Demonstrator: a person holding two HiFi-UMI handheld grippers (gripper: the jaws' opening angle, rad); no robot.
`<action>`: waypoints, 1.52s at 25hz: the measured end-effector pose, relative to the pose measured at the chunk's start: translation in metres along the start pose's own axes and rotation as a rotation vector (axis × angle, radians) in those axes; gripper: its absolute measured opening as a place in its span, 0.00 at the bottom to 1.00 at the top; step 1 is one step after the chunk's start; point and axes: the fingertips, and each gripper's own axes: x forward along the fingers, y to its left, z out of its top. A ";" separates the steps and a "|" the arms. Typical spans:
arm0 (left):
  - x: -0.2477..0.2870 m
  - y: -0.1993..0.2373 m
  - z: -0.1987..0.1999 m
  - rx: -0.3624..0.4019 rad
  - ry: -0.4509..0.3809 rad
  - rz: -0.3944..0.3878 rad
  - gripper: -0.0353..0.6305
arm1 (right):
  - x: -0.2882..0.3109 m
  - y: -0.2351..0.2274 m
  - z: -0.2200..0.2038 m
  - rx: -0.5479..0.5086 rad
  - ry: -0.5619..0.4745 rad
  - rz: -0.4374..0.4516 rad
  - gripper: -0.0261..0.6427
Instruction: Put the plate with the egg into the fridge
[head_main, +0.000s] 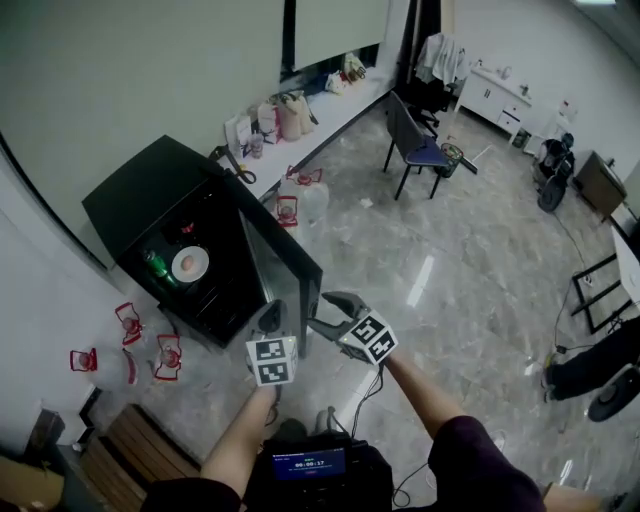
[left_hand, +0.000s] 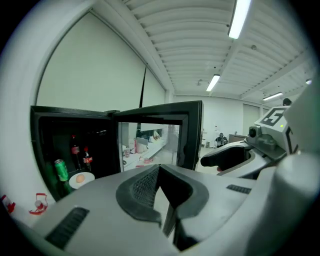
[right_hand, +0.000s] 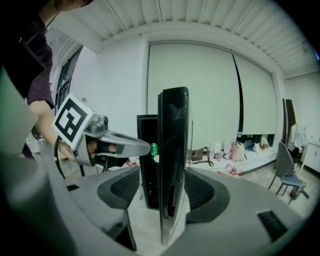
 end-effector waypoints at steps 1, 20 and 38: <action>-0.010 0.006 -0.002 -0.017 0.001 0.032 0.07 | 0.001 0.010 0.004 0.010 -0.021 0.025 0.47; -0.166 0.106 -0.005 -0.026 -0.103 0.332 0.07 | 0.038 0.165 0.082 0.046 -0.263 0.230 0.05; -0.180 0.136 -0.009 -0.041 -0.104 0.356 0.07 | 0.064 0.192 0.092 0.026 -0.251 0.234 0.05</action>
